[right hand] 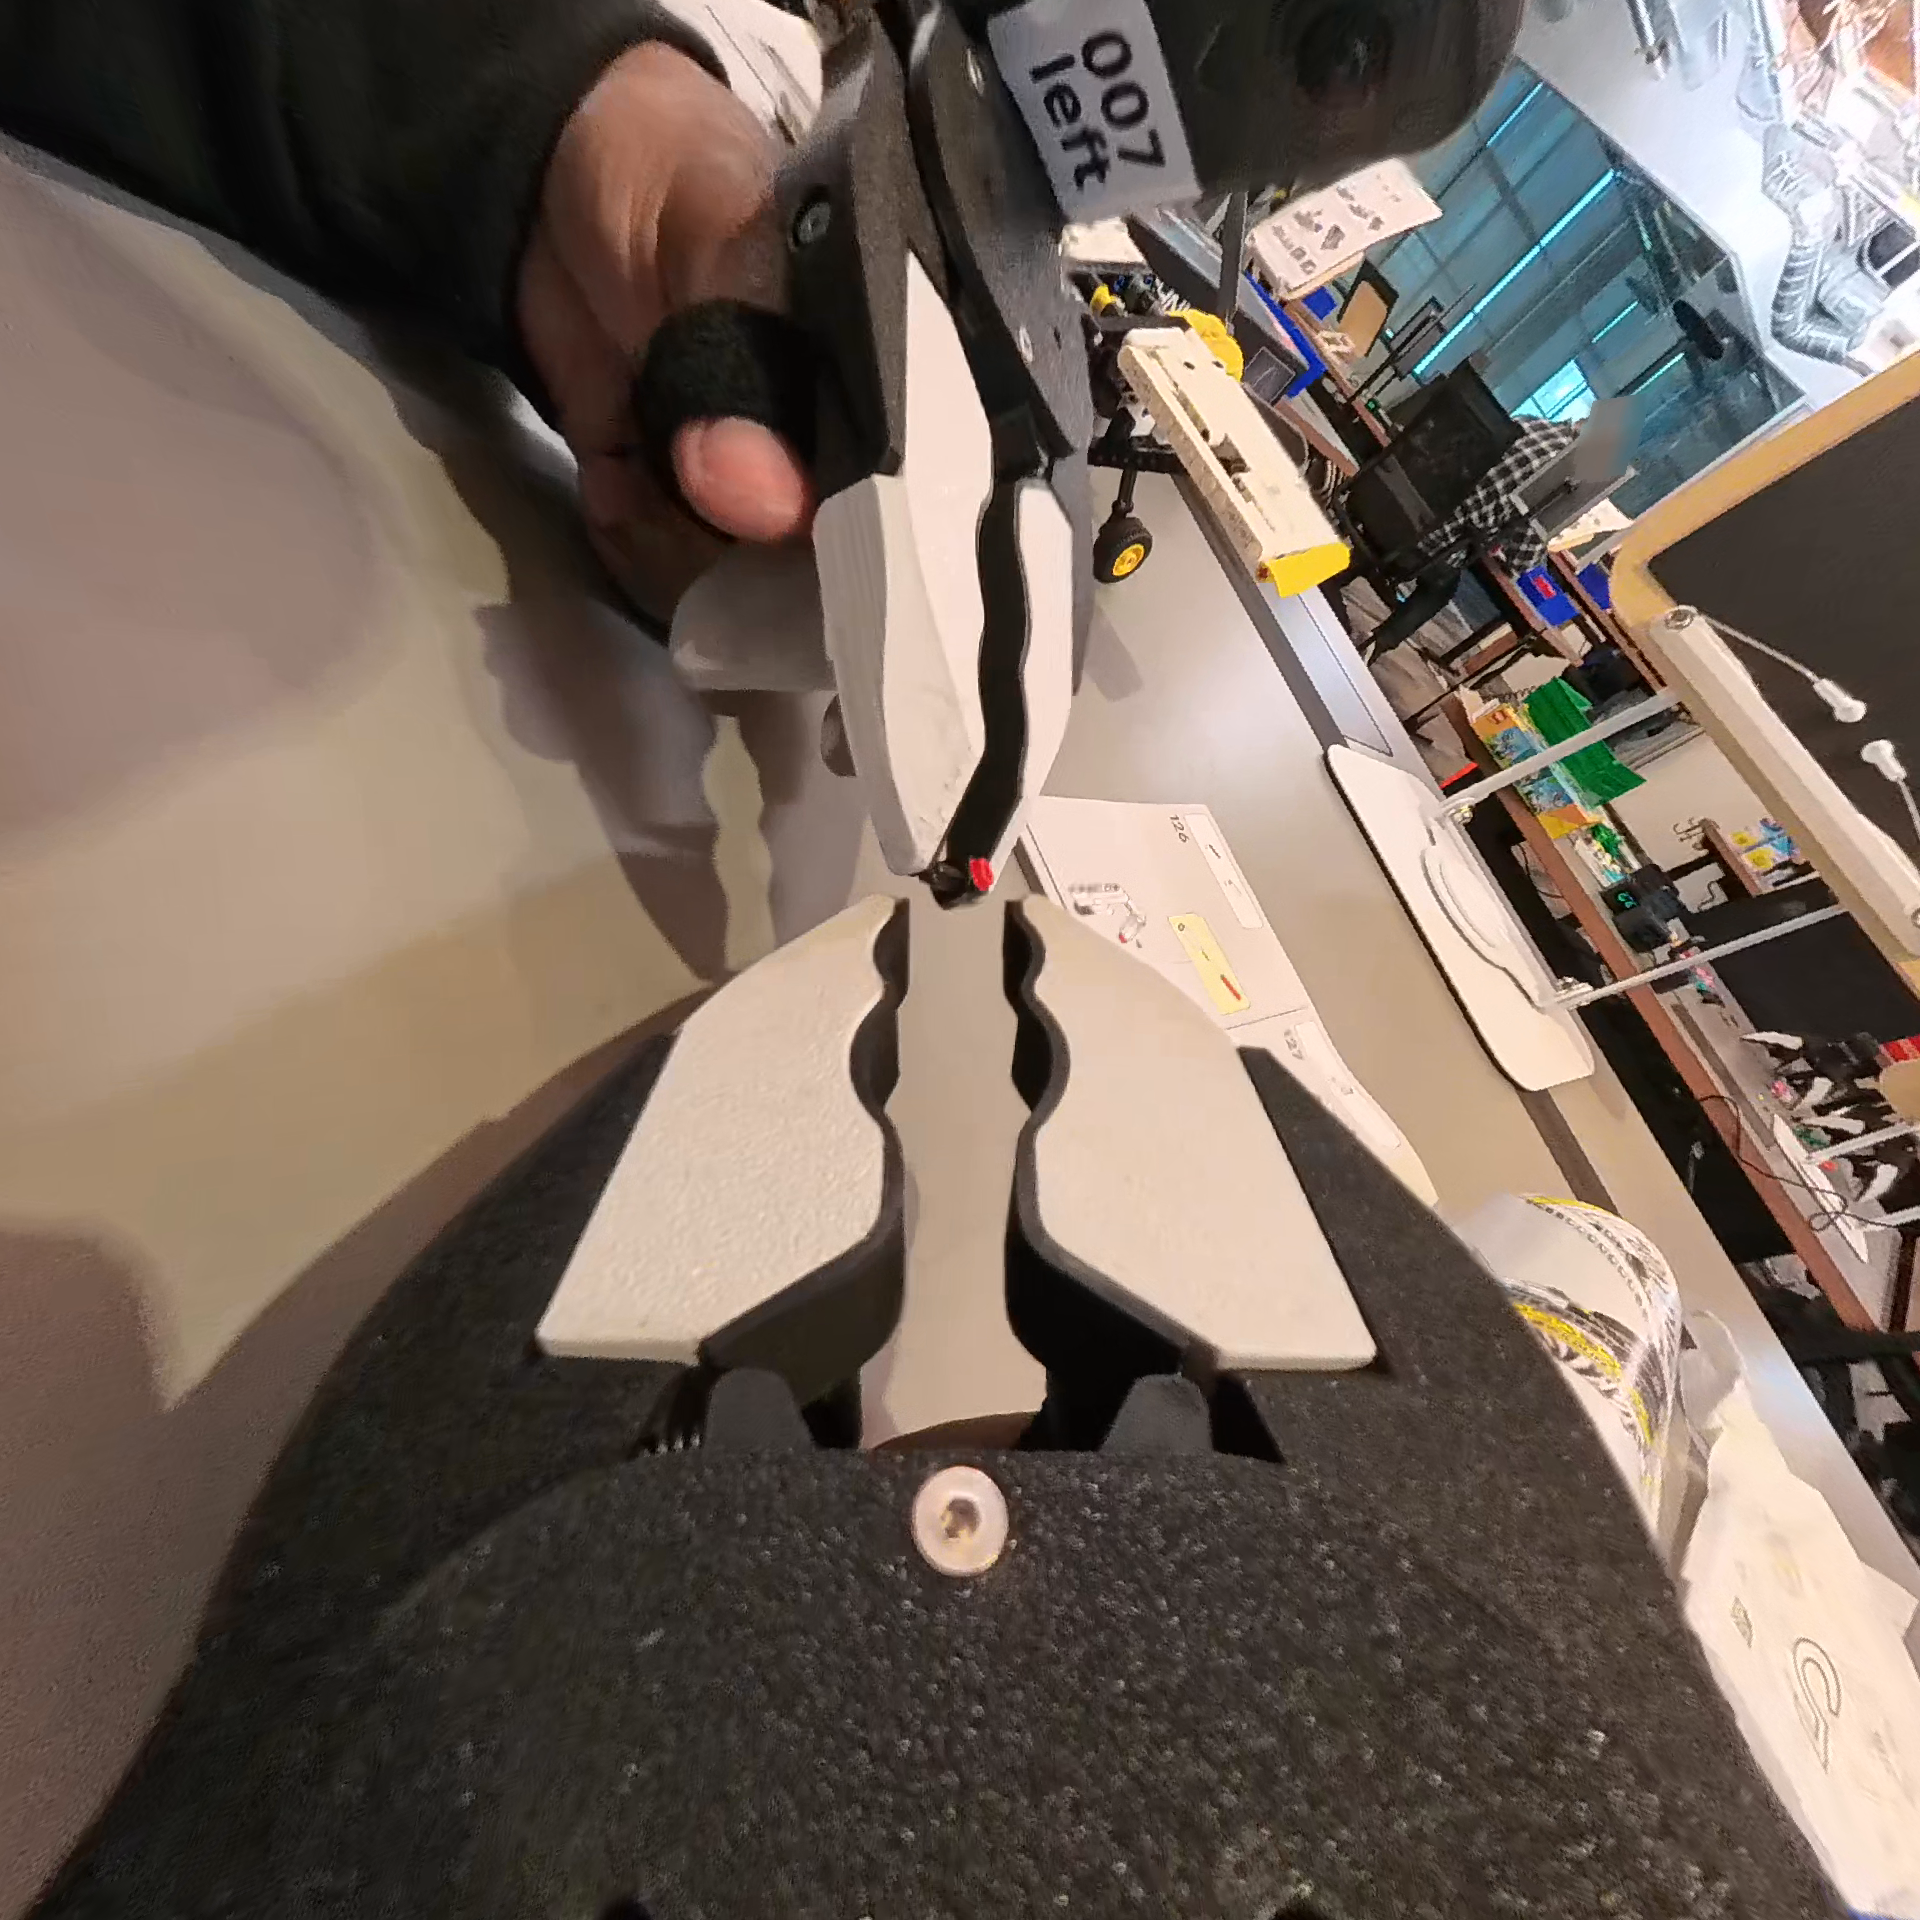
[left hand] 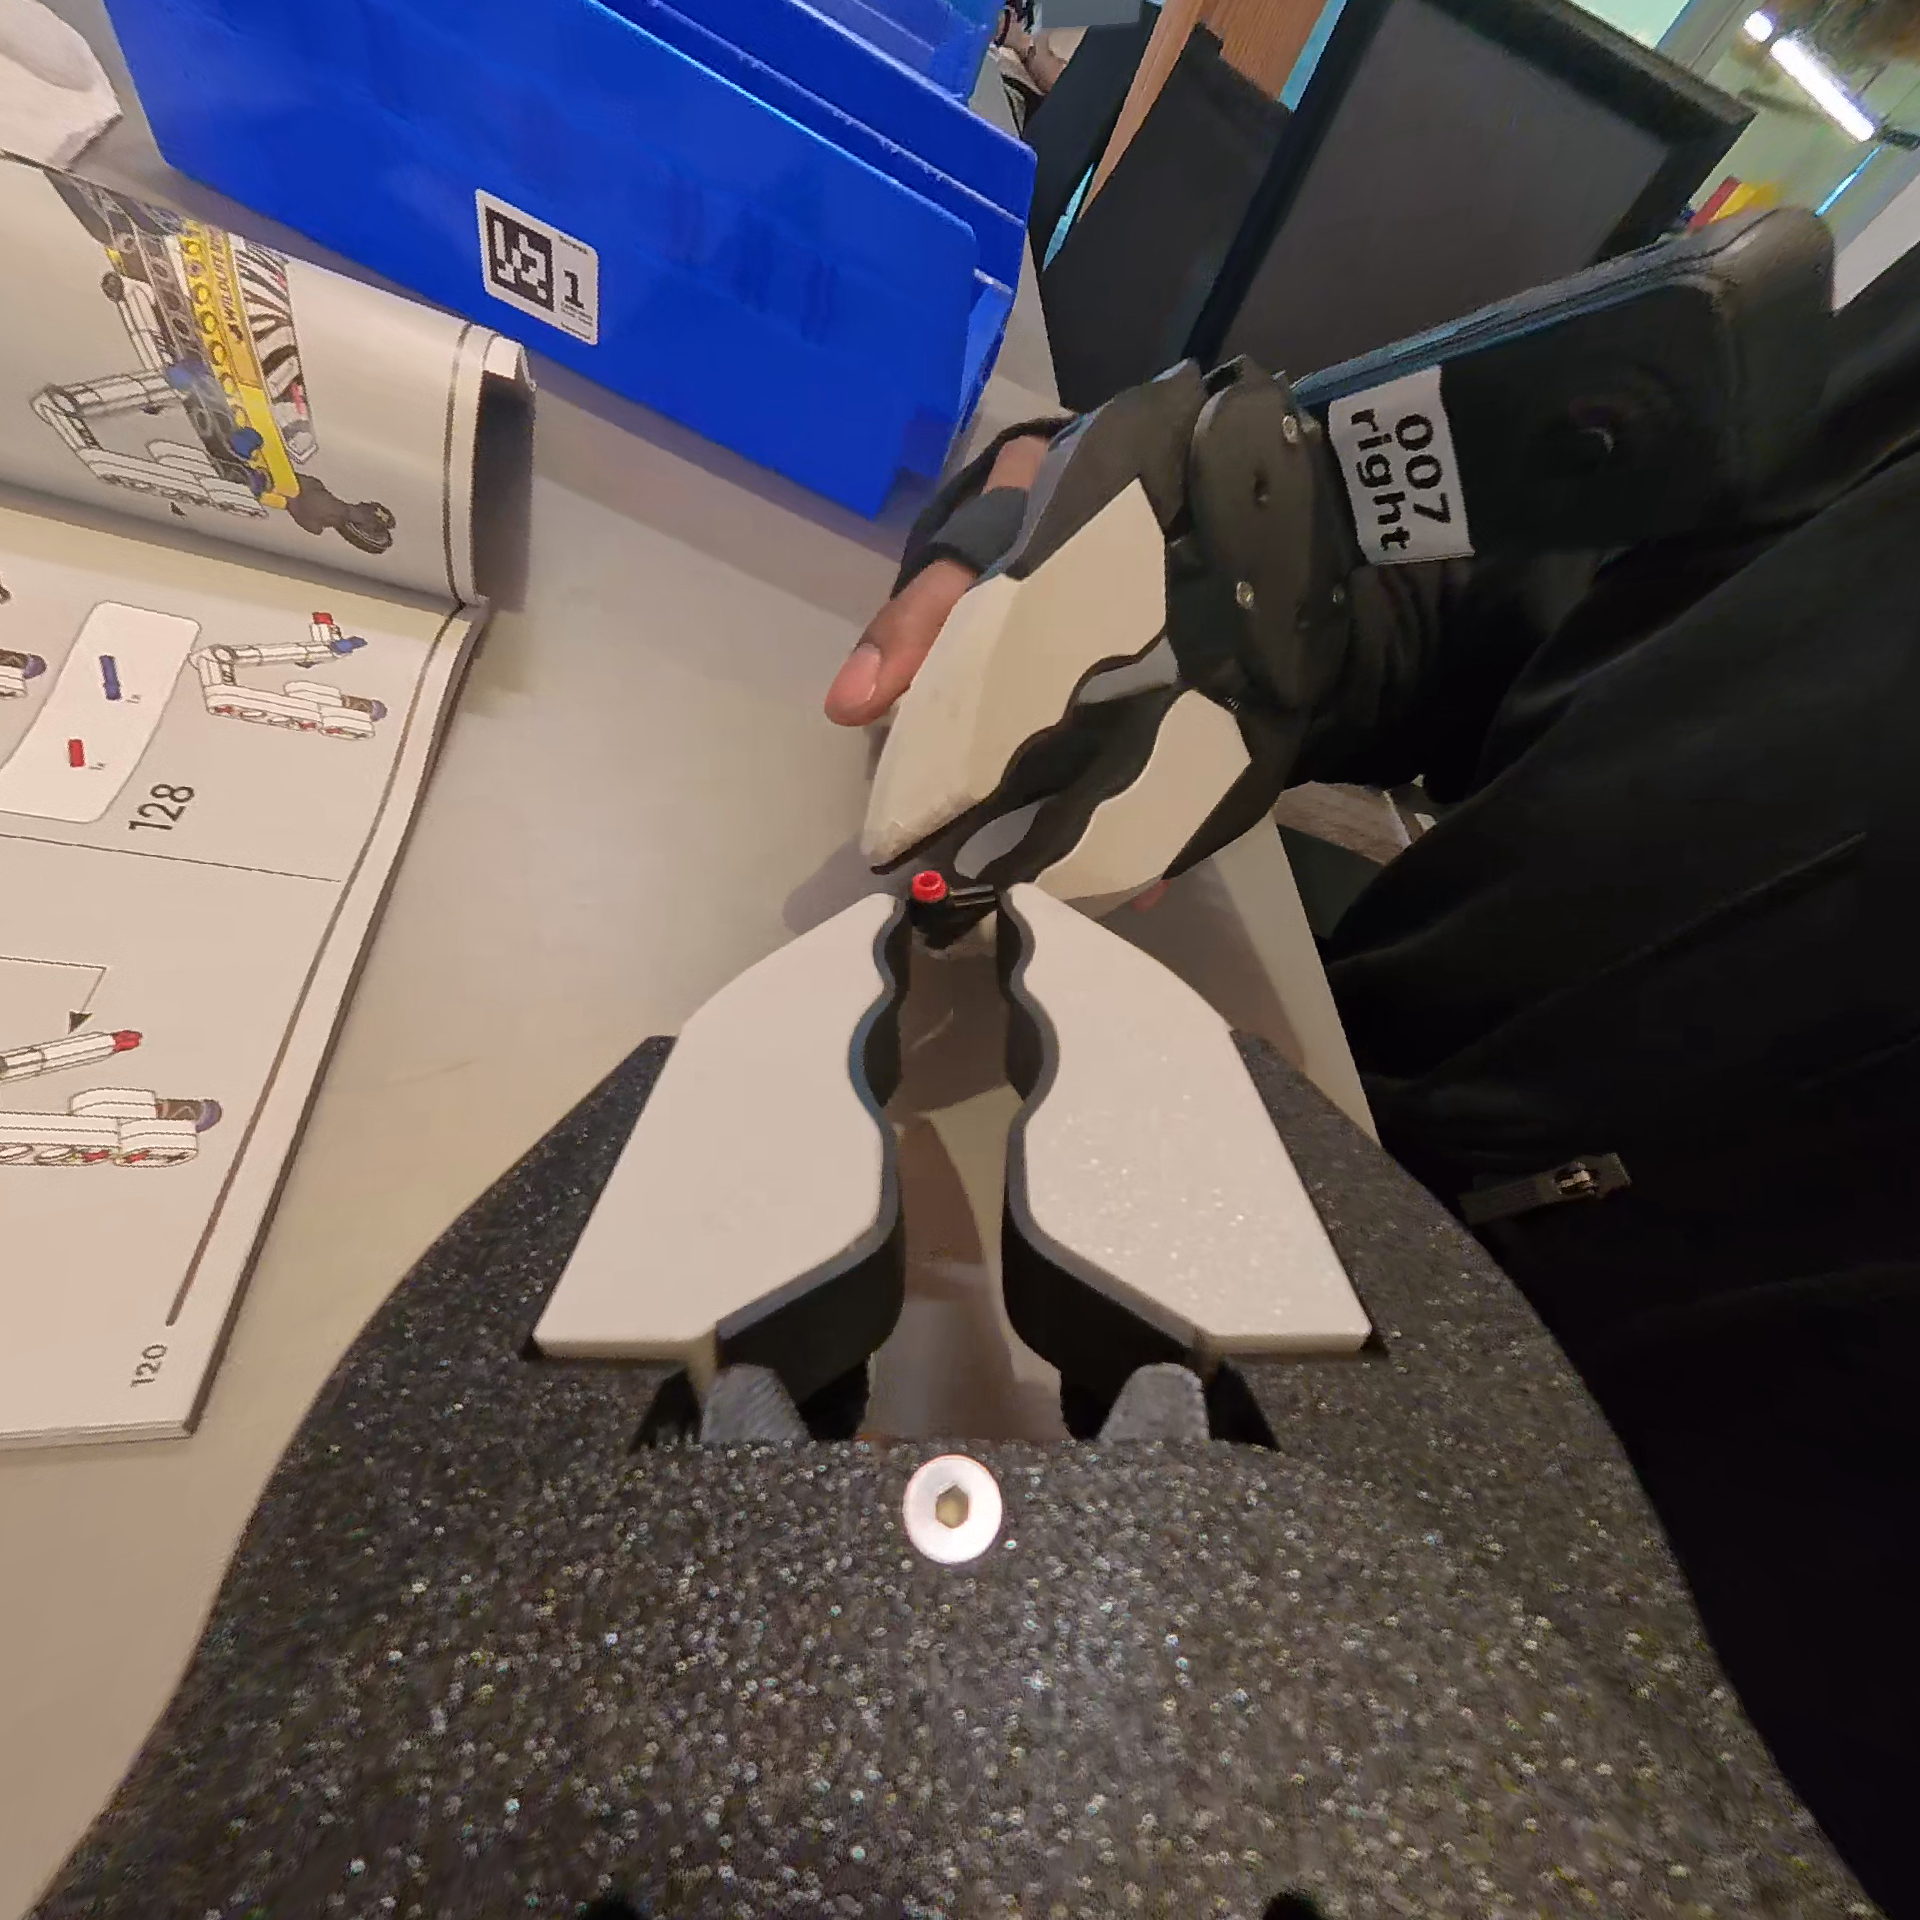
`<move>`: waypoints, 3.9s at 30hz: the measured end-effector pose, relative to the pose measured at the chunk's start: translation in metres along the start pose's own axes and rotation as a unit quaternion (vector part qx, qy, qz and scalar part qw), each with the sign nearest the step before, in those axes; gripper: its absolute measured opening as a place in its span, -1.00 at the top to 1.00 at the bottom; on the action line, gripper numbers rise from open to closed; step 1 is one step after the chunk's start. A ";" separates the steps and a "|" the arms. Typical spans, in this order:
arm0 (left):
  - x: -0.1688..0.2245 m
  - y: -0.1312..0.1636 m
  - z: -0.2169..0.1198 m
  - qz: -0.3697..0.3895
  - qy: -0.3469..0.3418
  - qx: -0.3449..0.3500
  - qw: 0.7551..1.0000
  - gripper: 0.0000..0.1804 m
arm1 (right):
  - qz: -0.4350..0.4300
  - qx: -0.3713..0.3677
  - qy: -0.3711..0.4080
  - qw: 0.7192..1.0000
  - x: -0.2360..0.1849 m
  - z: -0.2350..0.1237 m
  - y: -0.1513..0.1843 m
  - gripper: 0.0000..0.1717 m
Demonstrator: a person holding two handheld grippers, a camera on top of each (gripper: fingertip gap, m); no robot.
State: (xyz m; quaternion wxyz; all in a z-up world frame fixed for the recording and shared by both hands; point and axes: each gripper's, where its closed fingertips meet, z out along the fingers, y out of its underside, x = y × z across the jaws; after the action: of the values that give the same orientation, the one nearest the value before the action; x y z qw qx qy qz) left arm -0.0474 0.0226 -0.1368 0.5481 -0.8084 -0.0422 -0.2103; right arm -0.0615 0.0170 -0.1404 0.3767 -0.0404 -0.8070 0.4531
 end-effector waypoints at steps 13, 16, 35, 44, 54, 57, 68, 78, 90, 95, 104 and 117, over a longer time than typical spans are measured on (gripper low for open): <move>-0.001 -0.005 -0.001 -0.023 0.008 0.018 1.000 0.82 | 0.090 0.025 -0.011 0.996 0.009 -0.004 -0.004 0.88; -0.002 -0.008 -0.002 -0.023 0.006 0.028 0.999 0.81 | 0.130 0.033 -0.016 0.991 0.013 -0.005 -0.005 0.88; -0.014 -0.028 -0.011 0.353 -0.213 0.054 0.910 0.78 | 0.539 0.124 -0.161 0.817 0.026 -0.009 -0.021 0.88; -0.010 -0.031 -0.010 0.503 -0.284 0.032 0.815 0.80 | 0.593 0.131 -0.199 0.769 0.022 -0.007 -0.025 0.88; -0.006 -0.030 -0.010 0.495 -0.276 0.037 0.823 0.91 | 0.578 0.124 -0.203 0.781 0.017 -0.004 -0.028 0.88; -0.006 -0.029 -0.010 0.479 -0.263 0.041 0.837 0.91 | 0.548 0.113 -0.185 0.808 0.018 -0.005 -0.025 0.82; -0.004 -0.022 -0.007 0.403 -0.195 0.052 0.893 0.91 | 0.396 0.073 -0.144 0.904 0.018 -0.010 -0.011 0.80; 0.009 -0.024 -0.014 0.186 -0.028 0.099 0.977 0.92 | 0.247 0.113 -0.186 0.944 0.018 -0.010 -0.025 0.77; -0.009 -0.063 -0.049 -0.118 0.091 0.280 0.948 0.92 | 0.108 0.158 0.000 0.981 0.050 0.008 -0.052 0.82; -0.009 -0.066 -0.052 -0.167 0.123 0.307 0.929 0.92 | 0.070 0.142 0.061 0.985 0.056 0.014 -0.054 0.83; -0.003 -0.061 -0.042 -0.162 0.127 0.273 0.940 0.92 | 0.070 0.155 0.031 0.985 0.052 0.010 -0.049 0.67; -0.006 -0.049 -0.028 -0.060 0.034 0.205 0.976 0.92 | 0.066 0.149 0.013 0.987 0.044 0.010 -0.038 0.80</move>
State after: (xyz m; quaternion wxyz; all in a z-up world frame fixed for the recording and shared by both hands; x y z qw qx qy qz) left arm -0.0753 0.0174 -0.0878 0.6896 -0.6673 -0.1140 -0.2573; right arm -0.0887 0.0050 -0.0896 0.3580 -0.0423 -0.7210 0.5917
